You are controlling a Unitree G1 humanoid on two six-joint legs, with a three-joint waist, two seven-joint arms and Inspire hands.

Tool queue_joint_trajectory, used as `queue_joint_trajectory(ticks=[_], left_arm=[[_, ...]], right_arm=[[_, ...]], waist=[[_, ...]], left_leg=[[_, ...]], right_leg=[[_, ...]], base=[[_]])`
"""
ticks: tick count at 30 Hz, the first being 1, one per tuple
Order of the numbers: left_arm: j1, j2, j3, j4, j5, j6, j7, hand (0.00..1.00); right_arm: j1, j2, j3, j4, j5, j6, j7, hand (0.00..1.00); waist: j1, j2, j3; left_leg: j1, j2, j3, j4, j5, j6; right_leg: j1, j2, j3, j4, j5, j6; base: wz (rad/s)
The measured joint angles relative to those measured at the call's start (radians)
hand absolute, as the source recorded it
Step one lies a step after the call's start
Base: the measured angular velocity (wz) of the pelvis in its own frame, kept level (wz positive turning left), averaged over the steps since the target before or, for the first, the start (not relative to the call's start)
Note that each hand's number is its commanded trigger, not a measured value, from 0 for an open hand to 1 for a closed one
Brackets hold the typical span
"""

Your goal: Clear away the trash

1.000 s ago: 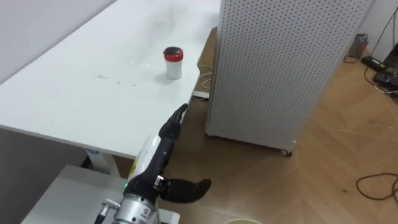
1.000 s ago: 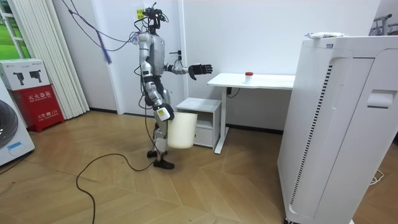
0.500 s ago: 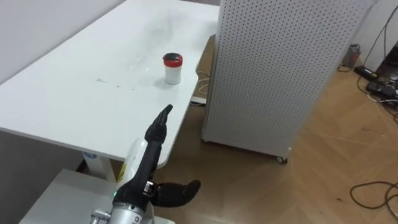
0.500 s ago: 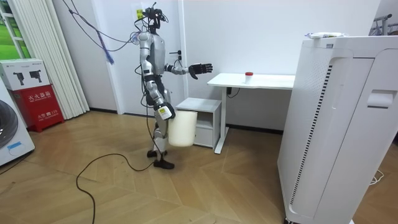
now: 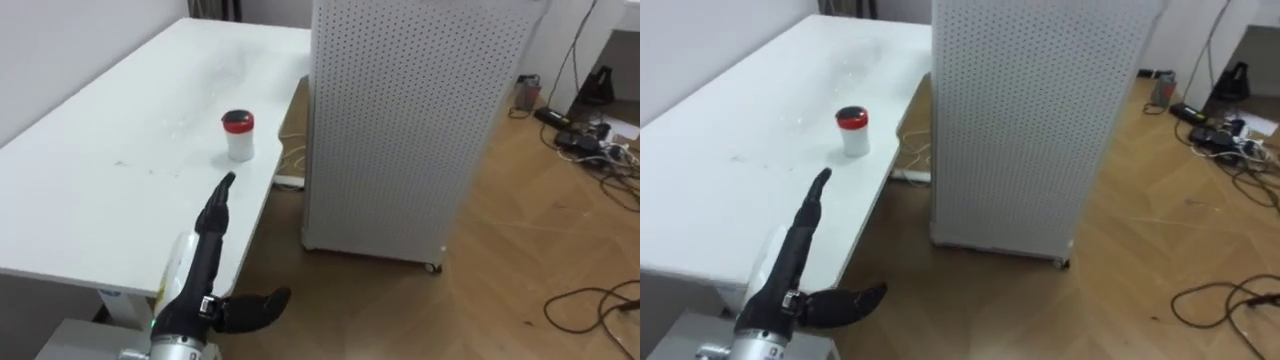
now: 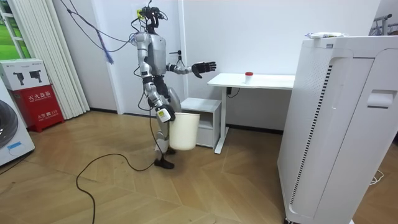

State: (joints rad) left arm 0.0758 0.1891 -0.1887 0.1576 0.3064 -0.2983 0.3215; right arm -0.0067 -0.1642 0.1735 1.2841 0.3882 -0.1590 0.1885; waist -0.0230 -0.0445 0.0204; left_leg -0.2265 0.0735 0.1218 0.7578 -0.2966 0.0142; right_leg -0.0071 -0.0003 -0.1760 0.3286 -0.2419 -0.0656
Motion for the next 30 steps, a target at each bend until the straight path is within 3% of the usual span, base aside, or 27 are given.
queue_joint_trajectory(ticks=[2,3,4,5,6,7,9,11,12,13,14,15,16,17,18,20,21,22,23,25,26,27,28,30], left_arm=[[0.009,-0.012,-0.003,0.007,-0.020,0.000,0.003,0.00],[0.010,-0.015,-0.002,0.015,-0.021,-0.006,0.004,0.00],[0.013,-0.015,0.004,0.031,-0.019,-0.013,0.003,0.00],[0.016,-0.016,0.014,0.032,-0.019,-0.013,0.004,0.00],[0.015,-0.019,0.018,0.031,-0.019,-0.013,0.005,0.00],[0.021,-0.018,0.022,0.034,-0.019,-0.013,0.014,0.00],[0.027,-0.014,0.030,0.034,-0.019,-0.014,0.019,0.00],[0.026,-0.010,0.034,0.033,-0.020,-0.015,0.019,0.00],[0.028,-0.011,0.037,0.031,-0.026,-0.020,0.016,0.00],[0.028,-0.022,0.035,0.029,-0.033,-0.029,0.010,0.00],[0.029,-0.027,0.034,0.024,-0.037,-0.036,0.009,0.00],[0.029,-0.030,0.037,0.015,-0.038,-0.052,0.007,0.00],[0.029,-0.023,0.049,0.004,-0.034,-0.058,0.005,0.00],[0.026,-0.019,0.056,-0.003,-0.033,-0.060,0.004,0.00],[0.017,-0.014,0.073,-0.012,-0.034,-0.062,0.003,0.00],[0.010,-0.014,0.085,-0.016,-0.029,-0.062,0.003,0.00],[0.007,-0.014,0.085,-0.016,-0.028,-0.062,0.003,0.00],[0.004,-0.015,0.085,-0.016,-0.029,-0.062,0.006,0.00],[0.004,-0.015,0.084,-0.016,-0.029,-0.062,0.013,0.00],[0.003,-0.015,0.074,-0.013,-0.027,-0.062,0.045,0.00],[0.003,-0.015,0.069,-0.013,-0.027,-0.062,0.058,0.00],[0.002,-0.015,0.067,-0.013,-0.027,-0.062,0.081,0.00],[0.001,-0.014,0.068,-0.013,-0.028,-0.062,0.097,0.00],[0.001,-0.013,0.067,-0.011,-0.029,-0.063,0.105,0.00]], right_arm=[[0.000,-0.002,0.001,0.001,0.005,0.021,-0.013,1.00],[0.001,-0.005,0.002,-0.001,0.004,0.029,-0.022,1.00],[0.009,-0.004,0.002,-0.007,0.003,0.032,-0.030,1.00],[0.016,-0.003,0.001,-0.014,0.001,0.034,-0.034,1.00],[0.018,-0.003,0.001,-0.018,0.000,0.035,-0.033,1.00],[0.020,-0.004,-0.001,-0.021,0.000,0.035,-0.033,1.00],[0.021,-0.011,-0.001,-0.034,-0.001,0.034,-0.034,1.00],[0.014,-0.003,0.004,-0.039,-0.003,0.034,-0.033,1.00],[0.014,0.004,0.010,-0.038,-0.002,0.034,-0.034,1.00],[0.025,-0.003,0.010,-0.039,-0.001,0.039,-0.035,1.00],[0.029,-0.012,0.010,-0.040,-0.001,0.044,-0.035,1.00],[0.036,-0.028,0.011,-0.039,-0.006,0.058,-0.035,1.00],[0.043,-0.029,0.011,-0.045,-0.016,0.066,-0.035,1.00],[0.044,-0.028,0.011,-0.053,-0.024,0.067,-0.035,1.00],[0.045,-0.027,0.011,-0.076,-0.031,0.070,-0.034,1.00],[0.045,-0.022,0.020,-0.092,-0.030,0.062,-0.034,1.00],[0.044,-0.022,0.029,-0.094,-0.030,0.060,-0.036,1.00],[0.041,-0.024,0.038,-0.095,-0.030,0.060,-0.045,1.00],[0.038,-0.025,0.038,-0.095,-0.030,0.060,-0.048,1.00],[0.029,-0.035,0.038,-0.091,-0.031,0.052,-0.060,1.00],[0.030,-0.036,0.038,-0.092,-0.031,0.050,-0.064,1.00],[0.032,-0.036,0.037,-0.108,-0.029,0.050,-0.069,1.00],[0.029,-0.035,0.038,-0.127,-0.023,0.047,-0.073,1.00],[0.028,-0.035,0.038,-0.130,-0.012,0.036,-0.076,1.00]], waist=[[0.014,-0.005,0.0028],[0.033,-0.004,0.0033],[0.054,0.001,-0.0098],[0.046,-0.012,-0.0249],[0.038,-0.014,-0.0255],[0.030,-0.017,-0.0237],[0.031,-0.009,-0.0184],[0.032,-0.008,-0.0154],[0.042,-0.016,0.0009],[0.045,-0.021,-0.0002],[0.047,-0.015,-0.0008],[0.067,-0.007,-0.0065],[0.085,-0.018,-0.0198],[0.089,-0.022,-0.0233],[0.100,-0.028,-0.0208],[0.103,-0.047,-0.0159],[0.104,-0.049,-0.0140],[0.100,-0.050,-0.0132],[0.097,-0.047,-0.0127],[0.087,-0.032,-0.0055],[0.085,-0.025,-0.0037],[0.085,-0.008,-0.0038],[0.087,0.003,0.0003],[0.081,0.017,-0.0019]], left_leg=[[-0.077,-0.001,-0.032,-0.143,0.023,-0.026],[-0.107,-0.001,-0.044,-0.264,0.104,-0.032],[-0.113,-0.020,-0.052,-0.317,0.174,-0.040],[-0.106,-0.042,-0.050,-0.322,0.200,-0.018],[-0.103,-0.044,-0.039,-0.326,0.219,-0.003],[-0.095,-0.048,-0.018,-0.325,0.230,0.016],[-0.098,-0.050,-0.012,-0.291,0.216,0.030],[-0.117,-0.053,-0.007,-0.237,0.207,0.028],[-0.144,-0.070,-0.001,-0.177,0.195,0.024],[-0.148,-0.103,-0.014,-0.236,0.195,0.017],[-0.147,-0.110,-0.022,-0.289,0.201,0.009],[-0.148,-0.130,-0.028,-0.329,0.241,0.016],[-0.141,-0.152,-0.015,-0.319,0.235,0.049],[-0.141,-0.159,-0.003,-0.310,0.225,0.064],[-0.140,-0.166,0.020,-0.284,0.199,0.085],[-0.134,-0.174,0.031,-0.209,0.136,0.100],[-0.129,-0.175,0.031,-0.189,0.118,0.103],[-0.113,-0.173,0.030,-0.166,0.075,0.109],[-0.101,-0.174,0.029,-0.161,0.052,0.110],[-0.045,-0.174,0.023,-0.161,0.005,0.123],[-0.031,-0.174,0.012,-0.166,-0.004,0.124],[-0.016,-0.174,-0.012,-0.179,-0.011,0.127],[0.001,-0.172,-0.024,-0.204,-0.010,0.126],[0.023,-0.167,-0.053,-0.234,-0.007,0.125]], right_leg=[[0.005,-0.006,0.018,0.029,-0.030,0.010],[-0.006,-0.016,0.030,0.069,-0.062,0.021],[-0.020,-0.039,0.052,0.121,-0.101,0.041],[-0.029,-0.047,0.046,0.148,-0.129,0.070],[-0.025,-0.050,0.031,0.154,-0.133,0.073],[-0.015,-0.051,-0.002,0.154,-0.139,0.059],[-0.004,-0.061,-0.017,0.140,-0.140,0.050],[0.012,-0.062,0.021,0.134,-0.152,0.043],[0.036,-0.058,0.081,0.136,-0.173,0.036],[0.054,-0.059,0.128,0.138,-0.198,0.036],[0.059,-0.060,0.138,0.141,-0.215,0.038],[0.061,-0.077,0.153,0.154,-0.244,0.048],[0.062,-0.107,0.157,0.158,-0.260,0.066],[0.065,-0.116,0.155,0.157,-0.259,0.076],[0.072,-0.134,0.143,0.158,-0.261,0.087],[0.076,-0.167,0.117,0.231,-0.245,0.114],[0.070,-0.170,0.117,0.272,-0.237,0.119],[0.043,-0.174,0.117,0.377,-0.205,0.132],[0.027,-0.176,0.117,0.437,-0.180,0.132],[-0.036,-0.190,0.115,0.624,-0.021,0.141],[-0.050,-0.189,0.109,0.653,0.013,0.143],[-0.094,-0.188,0.100,0.693,0.016,0.143],[-0.153,-0.190,0.086,0.716,-0.023,0.137],[-0.213,-0.183,0.066,0.650,-0.078,0.127]], base=[[-0.21],[-0.49],[-0.37],[-0.10],[0.26],[0.17],[-0.01],[-0.02],[0.11],[0.14],[-0.06],[-0.32],[-0.37],[-0.32],[-0.23],[-0.14],[0.00],[0.06],[0.11],[0.07],[0.00],[-0.07],[0.00],[0.25]])
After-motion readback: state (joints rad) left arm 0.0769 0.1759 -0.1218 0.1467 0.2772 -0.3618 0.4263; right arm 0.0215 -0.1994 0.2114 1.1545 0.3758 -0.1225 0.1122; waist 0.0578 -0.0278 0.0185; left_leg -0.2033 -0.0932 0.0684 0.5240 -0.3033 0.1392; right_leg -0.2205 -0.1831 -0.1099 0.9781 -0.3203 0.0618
